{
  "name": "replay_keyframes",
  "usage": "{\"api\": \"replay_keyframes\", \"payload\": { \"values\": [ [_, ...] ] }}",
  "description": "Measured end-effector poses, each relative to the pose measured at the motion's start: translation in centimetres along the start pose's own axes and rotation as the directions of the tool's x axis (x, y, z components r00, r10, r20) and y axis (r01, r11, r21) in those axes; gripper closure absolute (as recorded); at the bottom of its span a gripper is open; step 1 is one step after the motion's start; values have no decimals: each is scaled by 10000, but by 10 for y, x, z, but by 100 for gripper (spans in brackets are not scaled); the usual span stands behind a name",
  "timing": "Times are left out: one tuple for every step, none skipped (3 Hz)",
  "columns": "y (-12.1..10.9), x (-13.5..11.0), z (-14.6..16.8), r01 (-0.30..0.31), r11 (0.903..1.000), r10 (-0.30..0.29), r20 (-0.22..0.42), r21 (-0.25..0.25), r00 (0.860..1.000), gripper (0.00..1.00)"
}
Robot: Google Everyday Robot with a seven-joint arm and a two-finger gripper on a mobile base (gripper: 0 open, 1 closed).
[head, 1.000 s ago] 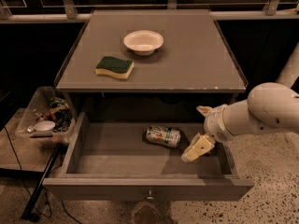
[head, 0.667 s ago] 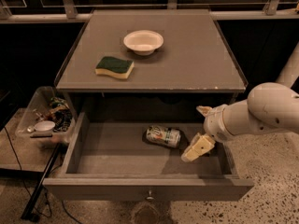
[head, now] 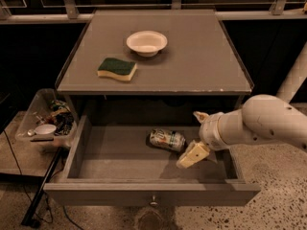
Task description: Pick 7up can from top drawer and place on counter
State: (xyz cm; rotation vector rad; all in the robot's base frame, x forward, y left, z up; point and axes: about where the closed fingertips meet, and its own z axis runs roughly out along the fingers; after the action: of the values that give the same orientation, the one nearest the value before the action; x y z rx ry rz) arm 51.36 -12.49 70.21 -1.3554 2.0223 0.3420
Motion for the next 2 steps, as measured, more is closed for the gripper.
{"api": "replay_keyframes", "payload": {
  "values": [
    [4,0,28,114,9999,-114,112,26,9999,0],
    [2,5,52,120,9999,-122,145,95,9998,0]
  ]
}}
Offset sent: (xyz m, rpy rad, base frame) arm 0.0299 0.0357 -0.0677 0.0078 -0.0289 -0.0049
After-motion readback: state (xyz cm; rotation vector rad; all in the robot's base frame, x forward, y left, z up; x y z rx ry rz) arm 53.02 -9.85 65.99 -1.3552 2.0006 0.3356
